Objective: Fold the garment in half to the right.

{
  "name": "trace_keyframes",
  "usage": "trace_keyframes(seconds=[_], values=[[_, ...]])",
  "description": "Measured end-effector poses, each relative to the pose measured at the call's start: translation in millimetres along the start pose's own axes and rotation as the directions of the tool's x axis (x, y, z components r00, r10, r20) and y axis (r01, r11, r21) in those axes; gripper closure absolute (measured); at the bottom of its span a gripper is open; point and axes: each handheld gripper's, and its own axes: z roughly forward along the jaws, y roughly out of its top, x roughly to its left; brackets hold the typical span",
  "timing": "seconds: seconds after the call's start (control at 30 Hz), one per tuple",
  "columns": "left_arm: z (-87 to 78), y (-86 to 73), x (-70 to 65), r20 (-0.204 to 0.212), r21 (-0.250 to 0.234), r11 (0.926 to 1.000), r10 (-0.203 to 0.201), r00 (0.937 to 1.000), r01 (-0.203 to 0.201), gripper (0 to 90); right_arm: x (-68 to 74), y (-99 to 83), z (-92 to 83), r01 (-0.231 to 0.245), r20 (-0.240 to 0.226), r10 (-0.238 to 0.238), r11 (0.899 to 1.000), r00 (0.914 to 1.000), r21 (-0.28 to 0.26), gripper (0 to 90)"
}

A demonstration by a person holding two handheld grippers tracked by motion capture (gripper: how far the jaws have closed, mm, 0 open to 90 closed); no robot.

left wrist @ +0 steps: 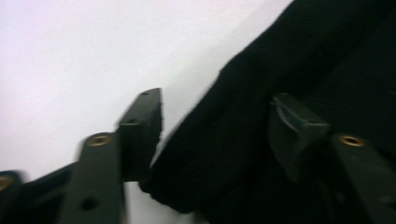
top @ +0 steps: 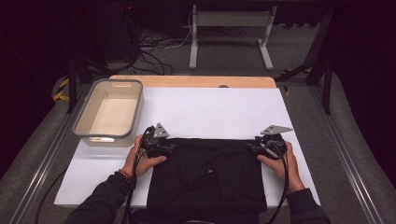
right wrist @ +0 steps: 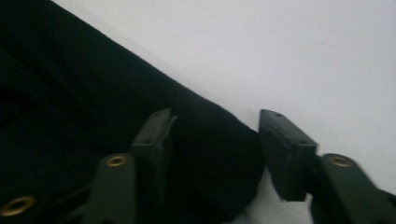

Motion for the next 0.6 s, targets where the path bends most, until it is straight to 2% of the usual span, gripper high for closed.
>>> trace_keyframes(seconds=[0.1, 0.17, 0.23, 0.33, 0.4, 0.53, 0.6], values=[[-1.3, -0.4, -0.2, 0.056, 0.008, 0.9999, 0.010, 0.9984, -0.011, 64.1, 1.9, 0.1, -0.7, 0.004, -0.040, -0.004, 1.000, 0.9992, 0.003, 70.9], [-2.0, 1.1, -2.3, 0.066, 0.019, 0.9993, 0.031, 0.9973, -0.032, 73.2, 3.2, 0.5, -0.9, 0.003, -0.061, -0.003, 1.000, 0.9981, 0.007, 80.2], [-2.3, 2.4, -4.6, 0.055, 0.027, 0.9985, 0.047, 0.9974, -0.048, 76.7, 5.1, 1.5, -1.0, 0.020, -0.039, -0.020, 1.000, 0.9990, 0.010, 84.0], [-1.5, 6.0, -7.9, -0.010, 0.036, 0.9966, 0.074, 0.9972, -0.074, 79.5, 6.4, 3.6, -1.4, 0.056, 0.009, -0.056, 0.998, 0.9984, 0.013, 85.2], [-0.1, 8.3, -7.4, -0.033, 0.042, 0.9958, 0.082, 0.9961, -0.081, 80.0, 6.2, 5.2, -0.9, 0.066, 0.037, -0.066, 0.998, 0.9971, 0.001, 85.4], [6.4, 17.4, -2.6, -0.100, 0.057, 0.9954, 0.082, 0.9916, -0.076, 80.9, 3.8, 13.2, 1.3, 0.093, 0.103, -0.088, 0.995, 0.9908, -0.039, 85.7], [10.1, 22.3, 2.3, -0.140, 0.072, 0.9959, 0.064, 0.9880, -0.054, 81.1, 1.5, 17.8, 3.1, 0.092, 0.130, -0.085, 0.995, 0.9879, -0.050, 85.8]])
